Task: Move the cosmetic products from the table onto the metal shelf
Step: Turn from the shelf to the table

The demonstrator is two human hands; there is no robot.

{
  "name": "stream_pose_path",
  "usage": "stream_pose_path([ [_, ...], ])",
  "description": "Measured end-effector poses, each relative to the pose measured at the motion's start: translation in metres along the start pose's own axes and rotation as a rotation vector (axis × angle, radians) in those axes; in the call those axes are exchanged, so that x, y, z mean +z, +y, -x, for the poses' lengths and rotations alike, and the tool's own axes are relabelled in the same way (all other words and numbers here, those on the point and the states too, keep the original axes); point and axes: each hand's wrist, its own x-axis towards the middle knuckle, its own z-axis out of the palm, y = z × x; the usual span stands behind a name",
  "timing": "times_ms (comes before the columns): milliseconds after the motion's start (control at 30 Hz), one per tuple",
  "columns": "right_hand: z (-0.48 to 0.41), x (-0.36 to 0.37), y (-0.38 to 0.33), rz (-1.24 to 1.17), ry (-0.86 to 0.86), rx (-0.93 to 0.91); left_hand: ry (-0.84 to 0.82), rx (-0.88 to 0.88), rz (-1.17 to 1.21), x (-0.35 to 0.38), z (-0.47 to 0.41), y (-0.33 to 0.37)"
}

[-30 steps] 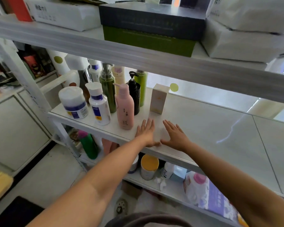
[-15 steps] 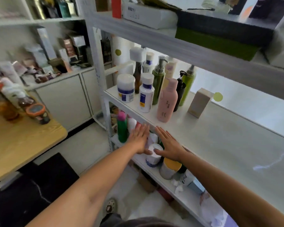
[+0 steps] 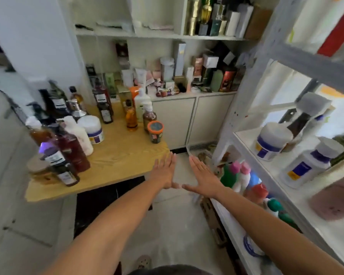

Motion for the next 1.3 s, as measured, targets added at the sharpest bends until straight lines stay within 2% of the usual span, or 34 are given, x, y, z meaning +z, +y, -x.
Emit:
stream_pose_path([
  [233, -0.127, 0.009, -0.079, 0.016, -0.021, -0.091, 0.025, -0.236, 0.060, -0.024, 0.002, -0.141],
  [433, -0.183, 0.014, -0.089, -0.013, -0.028, -0.071, -0.004, -0.329, 0.125, -0.029, -0.006, -0.198],
  [900, -0.282, -0.003, 0.011, -0.052, -0.079, 0.130, -0.027, -0.259, 0.172, -0.052, -0.121, -0.180],
  [1133, -0.332, 0.016, 0.039, -0.100, -0.187, 0.110, -0.124, -0.326, 0.244, -0.052, -0.179, -0.167],
  [1300, -0.348, 0.025, 0.045, -0.125, -0.231, 0.066, -0.104, -0.337, 0.269, -0.051, -0.196, -0.161],
])
